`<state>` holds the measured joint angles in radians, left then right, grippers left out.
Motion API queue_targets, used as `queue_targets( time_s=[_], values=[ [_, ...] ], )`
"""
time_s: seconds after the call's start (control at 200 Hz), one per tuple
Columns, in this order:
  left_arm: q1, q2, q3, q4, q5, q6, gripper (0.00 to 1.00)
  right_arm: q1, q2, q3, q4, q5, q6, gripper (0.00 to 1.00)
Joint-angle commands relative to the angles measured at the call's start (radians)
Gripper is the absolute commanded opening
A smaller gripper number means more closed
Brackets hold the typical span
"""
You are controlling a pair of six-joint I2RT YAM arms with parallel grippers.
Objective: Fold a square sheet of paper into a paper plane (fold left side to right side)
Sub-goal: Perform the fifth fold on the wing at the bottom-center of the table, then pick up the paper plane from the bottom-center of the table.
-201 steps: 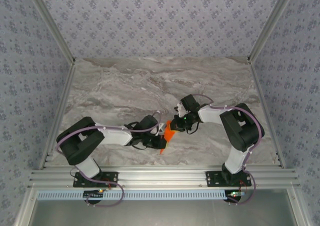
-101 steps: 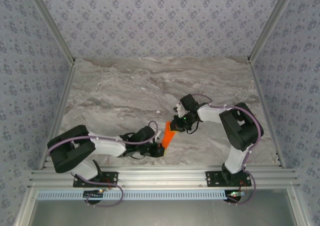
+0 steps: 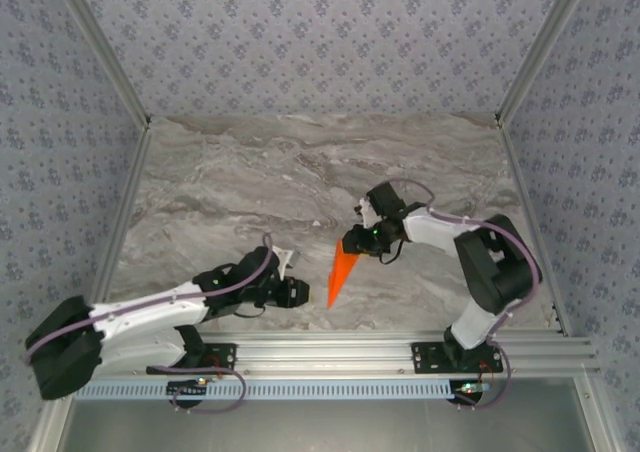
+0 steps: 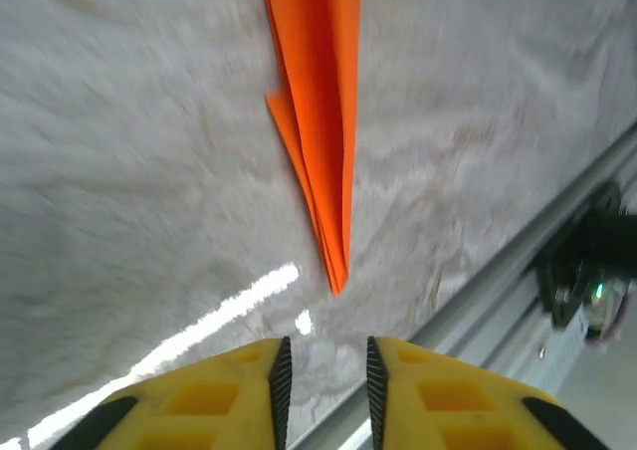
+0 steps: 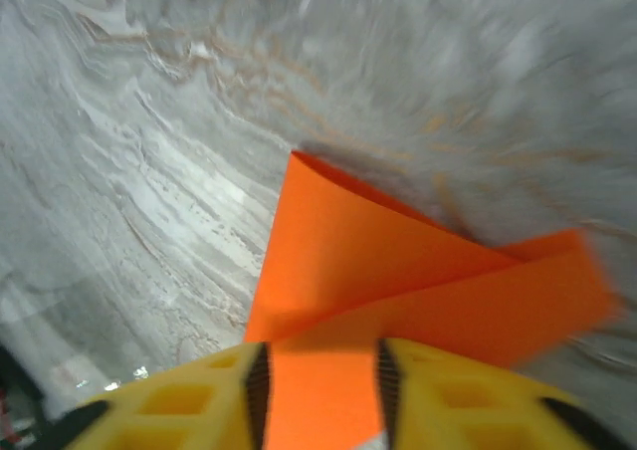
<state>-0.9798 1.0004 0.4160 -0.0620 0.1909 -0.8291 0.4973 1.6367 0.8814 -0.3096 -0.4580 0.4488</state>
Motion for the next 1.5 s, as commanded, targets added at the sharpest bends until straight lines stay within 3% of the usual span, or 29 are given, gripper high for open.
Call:
queue_targets(
  time_s=[0.0,0.12,0.205,0.335,0.505,0.65,0.754,0.839,1.029,1.124,1.349,1.494],
  values=[
    [0.025,-0.108,0.038,-0.132,-0.216,0.056,0.34,0.006,-0.147,0.049,-0.136,0.203,-0.036,0.48],
    [0.055,-0.162,0.065,-0.155,-0.357,0.085,0.49,0.072,-0.224,0.100,-0.303,0.400,-0.006,0.62],
    [0.066,-0.157,0.096,-0.170,-0.437,0.104,0.52,0.153,-0.237,0.111,-0.378,0.483,0.101,0.70],
    [0.075,-0.138,0.127,-0.187,-0.559,0.099,0.55,0.299,-0.220,0.099,-0.349,0.558,0.260,0.82],
    [0.082,-0.139,0.110,-0.160,-0.577,0.088,0.56,0.429,-0.071,0.191,-0.387,0.691,0.355,0.84],
    [0.082,-0.161,0.080,-0.152,-0.574,0.070,0.57,0.480,0.058,0.266,-0.448,0.756,0.399,0.83],
    [0.082,-0.186,0.061,-0.147,-0.571,0.062,0.57,0.487,0.090,0.265,-0.455,0.760,0.415,0.73],
    [0.083,-0.199,0.056,-0.154,-0.572,0.061,0.58,0.487,0.081,0.248,-0.445,0.752,0.421,0.60],
    [0.082,-0.222,0.053,-0.176,-0.586,0.058,0.58,0.486,0.047,0.242,-0.481,0.752,0.415,0.16],
    [0.082,-0.231,0.053,-0.185,-0.592,0.054,0.59,0.492,-0.017,0.246,-0.458,0.735,0.377,0.00],
    [0.083,-0.250,0.067,-0.213,-0.619,0.057,0.59,0.474,-0.221,0.192,-0.259,0.557,0.211,0.00],
    [0.083,-0.267,0.068,-0.228,-0.635,0.052,0.60,0.357,-0.318,-0.014,-0.016,0.348,0.199,0.00]
  ],
)
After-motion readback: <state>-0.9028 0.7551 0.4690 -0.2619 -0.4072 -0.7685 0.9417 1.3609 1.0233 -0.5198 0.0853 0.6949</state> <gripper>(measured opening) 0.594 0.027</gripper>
